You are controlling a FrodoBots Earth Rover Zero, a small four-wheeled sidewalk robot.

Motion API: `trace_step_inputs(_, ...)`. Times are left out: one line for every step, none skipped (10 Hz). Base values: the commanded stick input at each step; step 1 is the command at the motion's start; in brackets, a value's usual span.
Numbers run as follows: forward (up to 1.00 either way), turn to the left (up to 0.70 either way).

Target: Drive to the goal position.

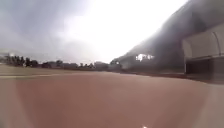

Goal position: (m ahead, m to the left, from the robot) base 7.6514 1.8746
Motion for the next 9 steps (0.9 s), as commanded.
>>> trace_step_inputs(0.70, 0.00)
trace_step_inputs(0.70, 0.00)
trace_step_inputs(0.70, 0.00)
trace_step_inputs(0.70, 0.00)
trace_step_inputs(0.70, 0.00)
trace_step_inputs(0.70, 0.00)
trace_step_inputs(0.70, 0.00)
trace_step_inputs(0.70, 0.00)
trace_step_inputs(0.70, 0.00)
